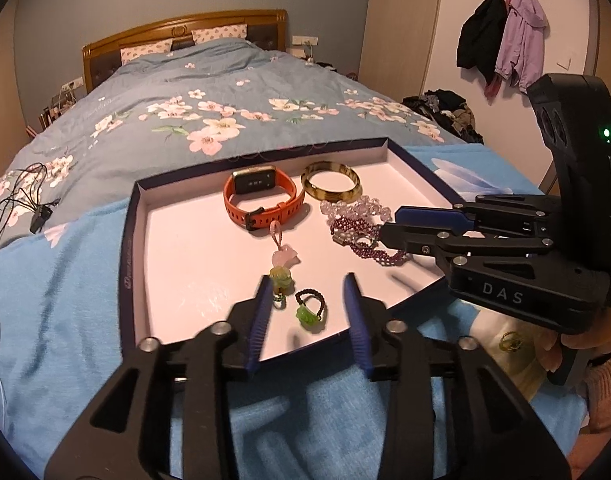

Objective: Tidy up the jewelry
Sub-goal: 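Open both tools to release the rings into the box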

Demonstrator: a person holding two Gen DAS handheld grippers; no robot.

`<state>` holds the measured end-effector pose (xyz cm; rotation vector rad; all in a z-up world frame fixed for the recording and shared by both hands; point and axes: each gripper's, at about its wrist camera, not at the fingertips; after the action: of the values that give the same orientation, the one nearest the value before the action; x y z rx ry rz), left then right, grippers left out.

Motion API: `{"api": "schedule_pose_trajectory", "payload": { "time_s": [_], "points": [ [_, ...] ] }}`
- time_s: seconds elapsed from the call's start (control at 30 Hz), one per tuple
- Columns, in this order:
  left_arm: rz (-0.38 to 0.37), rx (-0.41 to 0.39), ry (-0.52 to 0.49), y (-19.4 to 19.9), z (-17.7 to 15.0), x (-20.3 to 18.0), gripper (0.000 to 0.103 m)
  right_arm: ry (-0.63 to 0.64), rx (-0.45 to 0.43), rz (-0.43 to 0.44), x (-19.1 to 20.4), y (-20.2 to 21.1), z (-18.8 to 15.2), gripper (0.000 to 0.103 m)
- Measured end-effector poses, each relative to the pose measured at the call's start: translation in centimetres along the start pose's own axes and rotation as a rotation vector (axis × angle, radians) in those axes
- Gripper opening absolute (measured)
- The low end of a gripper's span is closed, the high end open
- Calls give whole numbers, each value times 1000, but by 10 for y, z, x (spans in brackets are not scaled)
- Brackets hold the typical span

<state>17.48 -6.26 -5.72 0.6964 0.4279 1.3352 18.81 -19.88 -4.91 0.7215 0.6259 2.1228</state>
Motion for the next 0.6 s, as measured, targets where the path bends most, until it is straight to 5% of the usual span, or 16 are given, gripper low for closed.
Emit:
{"api": "schedule_pose_trajectory", "payload": {
  "time_s": [0.3, 0.6],
  "points": [
    [30, -55, -4, 30, -7, 2, 65, 19, -54, 23, 14, 30, -3, 39],
    [43, -76, 0, 53, -20, 7, 72, 43, -81, 6, 27, 55, -18, 51]
  ]
}}
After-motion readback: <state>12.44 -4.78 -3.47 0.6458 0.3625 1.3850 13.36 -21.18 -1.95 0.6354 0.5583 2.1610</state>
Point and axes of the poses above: each gripper's, at about its wrist camera, not at the fingertips, and y roughly against the way its jaws point, x to its left, z to its top, and after that the axes turned 15 degrees about z, right-handed
